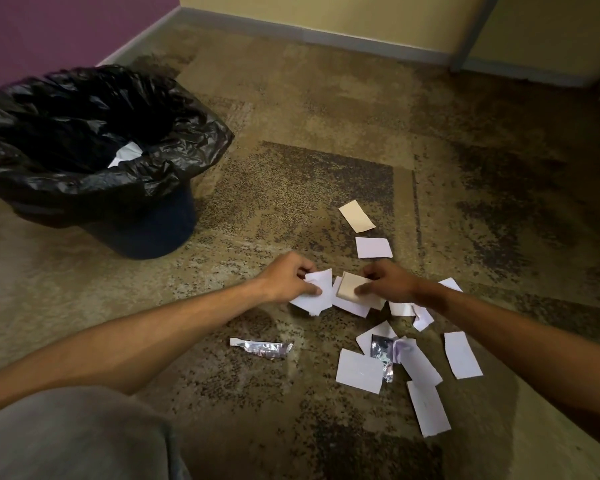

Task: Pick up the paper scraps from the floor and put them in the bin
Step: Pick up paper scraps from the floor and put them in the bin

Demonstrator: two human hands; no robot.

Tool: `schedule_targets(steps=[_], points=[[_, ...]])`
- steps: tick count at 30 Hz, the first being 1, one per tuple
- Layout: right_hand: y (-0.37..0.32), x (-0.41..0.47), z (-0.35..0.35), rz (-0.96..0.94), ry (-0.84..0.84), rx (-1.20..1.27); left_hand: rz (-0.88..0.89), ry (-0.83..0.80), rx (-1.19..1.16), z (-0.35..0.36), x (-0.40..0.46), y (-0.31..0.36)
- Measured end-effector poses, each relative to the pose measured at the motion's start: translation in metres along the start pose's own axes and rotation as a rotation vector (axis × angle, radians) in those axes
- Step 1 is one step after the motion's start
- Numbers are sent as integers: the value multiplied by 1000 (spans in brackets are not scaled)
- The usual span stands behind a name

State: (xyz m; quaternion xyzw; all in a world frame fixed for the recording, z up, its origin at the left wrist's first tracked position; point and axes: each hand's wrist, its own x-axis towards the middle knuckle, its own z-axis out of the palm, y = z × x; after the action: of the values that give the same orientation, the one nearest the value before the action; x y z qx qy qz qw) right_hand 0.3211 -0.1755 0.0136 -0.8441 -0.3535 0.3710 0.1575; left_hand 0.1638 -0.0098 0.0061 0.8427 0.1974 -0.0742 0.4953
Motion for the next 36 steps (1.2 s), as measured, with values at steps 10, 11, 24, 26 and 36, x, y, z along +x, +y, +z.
schedule_targets(steps=[10,11,24,26,36], points=[[-55,-18,-44,-218,170,48,193,273,158,-63,-32,30],[-62,-20,-49,-241,185,65,231,316,189,-73,-37,35],[-188,-44,-91,-562,495,54,430,830,378,-179,-100,92],[-210,-51,-97,-607,504,22,426,885,408,-193,-111,95],[-308,-54,-108,-775,566,-132,212,1139,349,-260,-150,79]])
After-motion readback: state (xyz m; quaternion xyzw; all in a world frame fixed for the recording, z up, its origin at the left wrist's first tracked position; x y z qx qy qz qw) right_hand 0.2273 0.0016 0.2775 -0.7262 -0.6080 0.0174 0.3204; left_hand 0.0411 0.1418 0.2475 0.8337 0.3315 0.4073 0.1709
